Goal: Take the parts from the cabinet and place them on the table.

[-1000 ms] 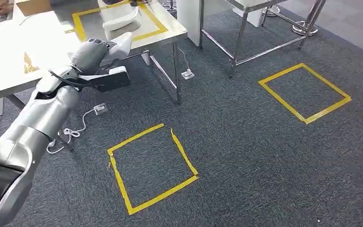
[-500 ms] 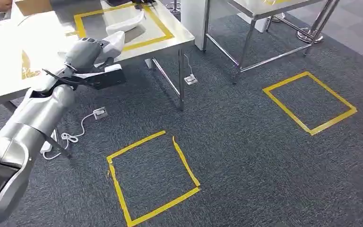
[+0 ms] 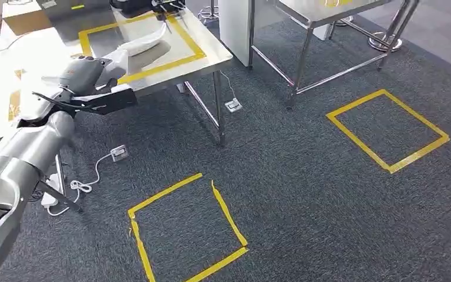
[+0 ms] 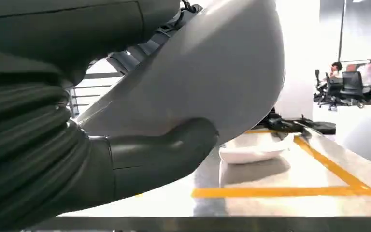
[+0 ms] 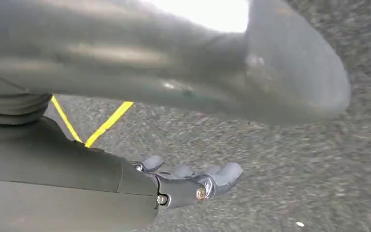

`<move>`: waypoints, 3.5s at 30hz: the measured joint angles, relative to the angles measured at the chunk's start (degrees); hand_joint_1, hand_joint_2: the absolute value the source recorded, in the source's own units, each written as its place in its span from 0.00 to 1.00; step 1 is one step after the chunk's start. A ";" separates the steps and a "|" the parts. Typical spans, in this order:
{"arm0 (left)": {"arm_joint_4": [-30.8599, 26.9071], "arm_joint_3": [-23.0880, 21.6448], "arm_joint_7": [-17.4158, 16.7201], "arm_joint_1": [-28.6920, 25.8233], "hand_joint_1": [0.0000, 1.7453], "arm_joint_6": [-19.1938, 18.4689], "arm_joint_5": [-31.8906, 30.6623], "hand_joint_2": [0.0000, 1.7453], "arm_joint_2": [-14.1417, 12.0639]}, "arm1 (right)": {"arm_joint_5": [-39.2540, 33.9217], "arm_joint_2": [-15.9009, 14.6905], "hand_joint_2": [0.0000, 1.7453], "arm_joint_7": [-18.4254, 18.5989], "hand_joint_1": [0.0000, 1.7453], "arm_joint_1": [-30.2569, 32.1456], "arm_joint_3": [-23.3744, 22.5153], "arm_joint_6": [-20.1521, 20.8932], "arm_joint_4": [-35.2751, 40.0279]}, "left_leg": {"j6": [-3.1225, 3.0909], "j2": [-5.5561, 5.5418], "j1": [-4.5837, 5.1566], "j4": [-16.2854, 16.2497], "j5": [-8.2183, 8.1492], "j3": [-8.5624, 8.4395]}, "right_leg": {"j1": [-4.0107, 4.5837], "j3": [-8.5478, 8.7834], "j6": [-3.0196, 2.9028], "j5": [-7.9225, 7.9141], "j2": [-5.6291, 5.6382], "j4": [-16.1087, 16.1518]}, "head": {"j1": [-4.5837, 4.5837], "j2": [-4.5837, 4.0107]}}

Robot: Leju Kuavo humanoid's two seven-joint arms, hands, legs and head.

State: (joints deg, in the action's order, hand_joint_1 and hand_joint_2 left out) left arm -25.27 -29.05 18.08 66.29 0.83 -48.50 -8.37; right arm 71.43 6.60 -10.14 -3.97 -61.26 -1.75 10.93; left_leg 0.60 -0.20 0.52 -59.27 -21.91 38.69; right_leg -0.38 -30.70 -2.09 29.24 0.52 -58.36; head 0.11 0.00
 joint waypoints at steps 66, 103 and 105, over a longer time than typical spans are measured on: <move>1.38 0.24 -2.25 0.64 1.00 -0.35 -2.56 1.00 0.48 | -0.48 -0.04 0.00 -0.63 0.00 -0.31 -0.04 0.31 0.02 | -1.21 0.19 -0.62 1.44 -3.92 -5.01 | -0.50 -1.75 3.19 -2.34 -1.69 -0.92 | 0.96 0.00; 1.57 0.55 -1.55 -0.24 1.00 -0.68 -2.75 1.00 1.14 | -0.59 -0.11 0.00 -0.46 0.00 0.10 -0.22 0.31 0.04 | -2.29 -0.62 -0.51 1.88 -6.13 -8.41 | -0.11 -11.22 3.32 8.61 -0.31 -16.36 | 0.52 0.00; 1.72 0.55 -1.51 -0.29 1.00 -0.70 -2.95 1.00 1.55 | -0.85 -0.11 0.00 -0.46 0.00 0.22 -0.50 0.31 0.04 | -2.12 -0.79 -0.38 1.88 -8.23 -11.08 | 0.06 -12.03 2.96 7.32 -0.31 -10.62 | 0.50 0.00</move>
State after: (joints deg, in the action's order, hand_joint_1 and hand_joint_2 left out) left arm -23.54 -28.50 16.57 66.00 0.13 -51.45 -6.82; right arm 70.58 6.49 -10.60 -3.75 -61.77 -1.44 10.97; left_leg -1.52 -0.99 0.14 -57.39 -30.14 27.61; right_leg -0.32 -42.74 0.87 36.56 0.21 -68.98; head 0.61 0.00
